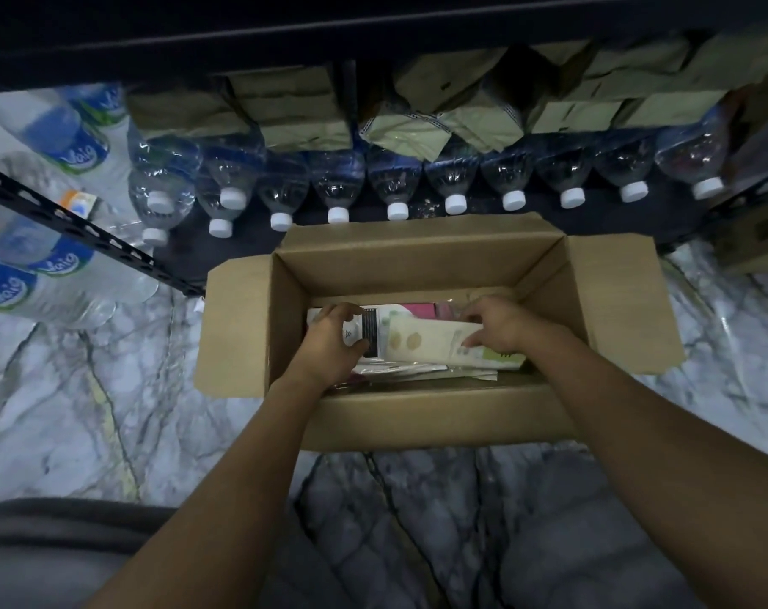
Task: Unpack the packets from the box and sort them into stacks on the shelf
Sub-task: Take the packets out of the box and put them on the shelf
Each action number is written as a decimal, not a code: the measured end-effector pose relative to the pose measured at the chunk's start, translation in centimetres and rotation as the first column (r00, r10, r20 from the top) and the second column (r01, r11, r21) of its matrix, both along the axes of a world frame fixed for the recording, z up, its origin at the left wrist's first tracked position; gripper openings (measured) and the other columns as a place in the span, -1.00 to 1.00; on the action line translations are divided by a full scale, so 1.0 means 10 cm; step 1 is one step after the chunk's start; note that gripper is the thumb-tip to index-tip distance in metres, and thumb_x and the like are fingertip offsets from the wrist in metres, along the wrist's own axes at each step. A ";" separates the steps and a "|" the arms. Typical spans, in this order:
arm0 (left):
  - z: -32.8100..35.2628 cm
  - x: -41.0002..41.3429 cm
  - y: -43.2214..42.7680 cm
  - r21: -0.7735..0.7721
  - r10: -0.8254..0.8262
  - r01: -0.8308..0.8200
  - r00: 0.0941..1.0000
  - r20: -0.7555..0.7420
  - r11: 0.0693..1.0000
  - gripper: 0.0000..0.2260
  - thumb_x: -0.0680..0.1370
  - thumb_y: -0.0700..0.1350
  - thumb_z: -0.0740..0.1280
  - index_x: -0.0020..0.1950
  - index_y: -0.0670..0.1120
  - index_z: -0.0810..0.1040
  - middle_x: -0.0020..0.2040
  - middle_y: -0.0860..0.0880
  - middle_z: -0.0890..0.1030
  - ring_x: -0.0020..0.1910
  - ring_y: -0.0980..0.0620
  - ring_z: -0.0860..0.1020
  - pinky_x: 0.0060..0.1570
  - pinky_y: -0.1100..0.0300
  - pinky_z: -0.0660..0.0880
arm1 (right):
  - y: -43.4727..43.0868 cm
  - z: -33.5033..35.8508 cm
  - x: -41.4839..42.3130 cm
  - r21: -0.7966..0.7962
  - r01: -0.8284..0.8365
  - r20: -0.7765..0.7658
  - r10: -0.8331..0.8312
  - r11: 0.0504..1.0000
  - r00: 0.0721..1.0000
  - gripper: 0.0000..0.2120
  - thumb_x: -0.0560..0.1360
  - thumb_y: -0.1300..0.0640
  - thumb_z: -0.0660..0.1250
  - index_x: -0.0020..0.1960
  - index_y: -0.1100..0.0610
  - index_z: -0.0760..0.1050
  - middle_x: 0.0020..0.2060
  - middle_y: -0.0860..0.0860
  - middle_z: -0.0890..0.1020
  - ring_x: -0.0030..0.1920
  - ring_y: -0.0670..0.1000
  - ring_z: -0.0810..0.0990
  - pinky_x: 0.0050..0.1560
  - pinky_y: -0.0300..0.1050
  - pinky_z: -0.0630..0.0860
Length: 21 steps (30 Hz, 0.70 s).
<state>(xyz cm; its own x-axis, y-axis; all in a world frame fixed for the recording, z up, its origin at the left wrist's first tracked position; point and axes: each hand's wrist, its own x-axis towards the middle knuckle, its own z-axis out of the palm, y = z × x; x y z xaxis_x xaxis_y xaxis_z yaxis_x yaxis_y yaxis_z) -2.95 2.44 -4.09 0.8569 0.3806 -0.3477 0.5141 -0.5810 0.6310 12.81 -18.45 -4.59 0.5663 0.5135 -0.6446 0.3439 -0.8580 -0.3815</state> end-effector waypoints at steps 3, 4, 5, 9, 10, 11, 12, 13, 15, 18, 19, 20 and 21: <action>0.05 -0.02 0.00 -0.007 0.021 -0.020 1.000 0.011 1.000 -0.61 0.46 -0.23 0.44 0.28 -0.12 0.50 0.23 -0.08 0.49 0.21 -0.04 0.49 0.28 0.12 0.43 | 0.03 0.11 0.10 0.049 0.042 0.034 -0.044 0.998 0.998 -0.64 0.39 0.13 0.50 0.17 0.08 0.59 0.11 0.04 0.63 0.09 0.04 0.58 0.10 -0.12 0.51; 0.06 -0.03 0.00 -0.010 0.028 -0.028 0.999 0.018 1.000 -0.61 0.47 -0.24 0.43 0.28 -0.12 0.50 0.23 -0.09 0.49 0.21 -0.05 0.49 0.27 0.11 0.44 | 0.06 0.14 0.11 0.072 0.052 0.023 -0.053 0.996 0.998 -0.66 0.39 0.14 0.50 0.16 0.09 0.59 0.10 0.06 0.64 0.06 0.05 0.59 0.09 -0.08 0.54; 0.07 -0.04 0.01 -0.011 0.036 -0.035 0.999 0.023 0.999 -0.62 0.47 -0.25 0.42 0.28 -0.12 0.49 0.24 -0.09 0.49 0.21 -0.05 0.49 0.26 0.12 0.44 | 0.10 0.15 0.12 0.095 0.062 0.010 -0.064 0.994 0.998 -0.67 0.40 0.15 0.49 0.15 0.10 0.60 0.09 0.07 0.64 0.02 0.04 0.60 0.06 -0.05 0.56; 0.09 -0.08 0.05 -0.011 0.080 -0.080 0.996 0.036 0.997 -0.59 0.49 -0.23 0.41 0.32 -0.11 0.44 0.29 -0.09 0.46 0.26 -0.06 0.46 0.30 0.06 0.43 | 0.35 0.13 0.04 0.140 0.034 -0.015 -0.032 0.990 0.999 -0.70 0.43 0.16 0.46 0.15 0.15 0.58 0.05 0.04 0.62 -0.05 -0.01 0.55 -0.13 -0.18 0.46; 0.10 -0.09 0.06 -0.013 0.086 -0.086 0.995 0.043 0.996 -0.57 0.49 -0.23 0.41 0.34 -0.10 0.42 0.31 -0.09 0.44 0.27 -0.07 0.45 0.32 0.02 0.42 | 0.41 0.09 0.00 0.143 0.025 -0.022 -0.022 0.989 1.000 -0.72 0.44 0.16 0.45 0.14 0.15 0.58 0.04 0.04 0.62 -0.09 -0.02 0.54 -0.18 -0.20 0.43; 0.10 -0.10 0.08 -0.012 0.087 -0.087 0.995 0.050 0.996 -0.55 0.48 -0.23 0.42 0.35 -0.10 0.41 0.31 -0.09 0.44 0.27 -0.08 0.45 0.32 -0.01 0.42 | 0.47 0.04 -0.02 0.145 0.024 -0.030 -0.020 0.989 0.999 -0.74 0.44 0.15 0.45 0.12 0.13 0.59 0.03 0.03 0.64 -0.11 -0.03 0.55 -0.22 -0.21 0.43; 0.09 -0.10 0.09 -0.008 0.086 -0.085 0.995 0.055 0.996 -0.54 0.47 -0.23 0.42 0.34 -0.11 0.40 0.30 -0.10 0.43 0.26 -0.10 0.44 0.32 -0.03 0.41 | 0.52 -0.01 -0.05 0.143 0.025 -0.034 -0.020 0.989 0.999 -0.76 0.44 0.13 0.46 0.10 0.11 0.60 0.02 0.03 0.66 -0.12 -0.03 0.58 -0.22 -0.20 0.45; 0.09 -0.10 0.11 -0.003 0.085 -0.085 0.995 0.053 0.996 -0.52 0.45 -0.24 0.43 0.34 -0.12 0.39 0.28 -0.11 0.43 0.26 -0.12 0.44 0.31 -0.05 0.41 | 0.57 -0.07 -0.07 0.140 0.024 -0.032 -0.019 0.990 0.999 -0.76 0.43 0.11 0.46 0.09 0.09 0.61 0.01 0.03 0.67 -0.10 0.00 0.61 -0.17 -0.18 0.49; 0.06 -0.11 0.14 0.005 0.084 -0.084 0.996 0.029 0.996 -0.48 0.43 -0.24 0.45 0.34 -0.14 0.37 0.28 -0.13 0.41 0.26 -0.14 0.42 0.32 -0.06 0.39 | 0.65 -0.16 -0.10 0.114 -0.002 0.002 0.002 0.993 1.000 -0.71 0.41 0.07 0.47 0.12 0.07 0.60 0.04 0.04 0.65 0.04 0.06 0.60 0.01 -0.11 0.51; 0.00 -0.13 0.14 0.018 0.071 -0.072 0.997 0.017 0.997 -0.46 0.43 -0.22 0.44 0.36 -0.14 0.35 0.28 -0.14 0.40 0.28 -0.15 0.39 0.32 -0.01 0.35 | 0.74 -0.29 -0.15 0.087 -0.063 0.101 0.054 0.994 0.993 -0.53 0.43 0.03 0.45 0.31 0.06 0.47 0.22 0.06 0.46 0.31 0.12 0.37 0.29 0.00 0.35; -0.01 -0.13 0.14 0.022 0.069 -0.069 0.997 0.021 0.997 -0.46 0.43 -0.21 0.44 0.36 -0.14 0.34 0.28 -0.14 0.40 0.28 -0.15 0.38 0.32 0.00 0.34 | 0.75 -0.32 -0.16 0.083 -0.084 0.114 0.074 0.993 0.991 -0.49 0.43 0.02 0.44 0.35 0.05 0.44 0.26 0.06 0.40 0.36 0.12 0.28 0.34 0.04 0.28; -0.02 -0.13 0.14 0.023 0.068 -0.069 0.997 0.024 0.997 -0.46 0.44 -0.20 0.45 0.37 -0.14 0.34 0.28 -0.14 0.39 0.28 -0.14 0.37 0.32 0.01 0.33 | 0.76 -0.35 -0.17 0.074 -0.103 0.121 0.094 0.992 0.988 -0.48 0.43 0.00 0.44 0.36 0.05 0.42 0.27 0.05 0.36 0.38 0.12 0.22 0.35 0.06 0.24; -0.02 -0.13 0.14 0.021 0.070 -0.071 0.997 0.029 0.997 -0.46 0.44 -0.19 0.45 0.37 -0.14 0.33 0.29 -0.14 0.39 0.28 -0.14 0.37 0.32 0.03 0.32 | 0.76 -0.37 -0.17 0.055 -0.116 0.127 0.108 0.992 0.986 -0.46 0.43 -0.02 0.43 0.36 0.03 0.41 0.27 0.05 0.34 0.38 0.12 0.20 0.33 0.08 0.23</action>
<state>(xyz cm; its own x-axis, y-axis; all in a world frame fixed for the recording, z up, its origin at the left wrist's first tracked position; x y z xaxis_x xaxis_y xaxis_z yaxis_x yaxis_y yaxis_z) -4.23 3.83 -4.33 0.8371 0.4477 -0.3143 0.5362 -0.5582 0.6332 11.09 -10.82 -8.31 0.5760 0.6153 -0.5382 0.4845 -0.7872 -0.3815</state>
